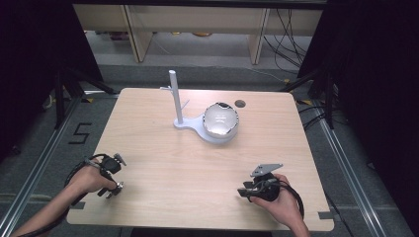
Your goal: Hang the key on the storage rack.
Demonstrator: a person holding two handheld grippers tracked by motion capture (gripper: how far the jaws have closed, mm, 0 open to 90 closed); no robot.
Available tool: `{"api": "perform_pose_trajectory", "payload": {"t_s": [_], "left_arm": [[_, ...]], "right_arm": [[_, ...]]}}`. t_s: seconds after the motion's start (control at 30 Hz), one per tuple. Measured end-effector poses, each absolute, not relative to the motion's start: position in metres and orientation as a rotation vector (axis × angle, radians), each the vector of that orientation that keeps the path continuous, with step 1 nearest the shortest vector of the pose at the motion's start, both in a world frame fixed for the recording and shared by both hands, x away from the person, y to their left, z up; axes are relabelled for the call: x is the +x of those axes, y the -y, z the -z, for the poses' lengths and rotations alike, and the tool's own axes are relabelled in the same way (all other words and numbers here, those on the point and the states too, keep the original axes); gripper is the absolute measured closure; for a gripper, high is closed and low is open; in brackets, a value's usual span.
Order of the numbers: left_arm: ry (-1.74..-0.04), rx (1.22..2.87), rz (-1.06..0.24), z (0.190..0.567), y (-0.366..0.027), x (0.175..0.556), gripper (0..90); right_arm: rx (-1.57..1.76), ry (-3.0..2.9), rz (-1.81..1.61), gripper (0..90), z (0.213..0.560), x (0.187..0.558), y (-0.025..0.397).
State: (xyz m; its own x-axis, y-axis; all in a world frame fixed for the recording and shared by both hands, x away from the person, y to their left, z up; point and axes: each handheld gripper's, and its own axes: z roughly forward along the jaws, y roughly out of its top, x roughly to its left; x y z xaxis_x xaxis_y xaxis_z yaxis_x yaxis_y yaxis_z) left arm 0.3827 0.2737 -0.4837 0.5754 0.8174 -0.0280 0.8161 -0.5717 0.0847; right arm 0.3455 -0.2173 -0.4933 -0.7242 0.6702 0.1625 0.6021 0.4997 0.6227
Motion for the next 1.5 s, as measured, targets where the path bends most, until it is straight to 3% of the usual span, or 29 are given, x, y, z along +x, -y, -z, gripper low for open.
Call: {"api": "perform_pose_trajectory", "payload": {"t_s": [0.37,0.9,1.5], "left_arm": [[-1.382,2.685,-0.06,0.465,-0.273,0.383,67.0],[-1.27,2.638,-0.192,0.408,-0.267,0.397,67.0],[-1.151,2.514,-0.367,0.376,-0.246,0.423,67.0]], "right_arm": [[1.115,-2.626,-1.028,60.8,0.494,0.346,0.218],[1.127,-2.633,-1.012,61.0,0.491,0.346,0.219],[1.121,-2.632,-1.021,61.0,0.491,0.346,0.218]]}}
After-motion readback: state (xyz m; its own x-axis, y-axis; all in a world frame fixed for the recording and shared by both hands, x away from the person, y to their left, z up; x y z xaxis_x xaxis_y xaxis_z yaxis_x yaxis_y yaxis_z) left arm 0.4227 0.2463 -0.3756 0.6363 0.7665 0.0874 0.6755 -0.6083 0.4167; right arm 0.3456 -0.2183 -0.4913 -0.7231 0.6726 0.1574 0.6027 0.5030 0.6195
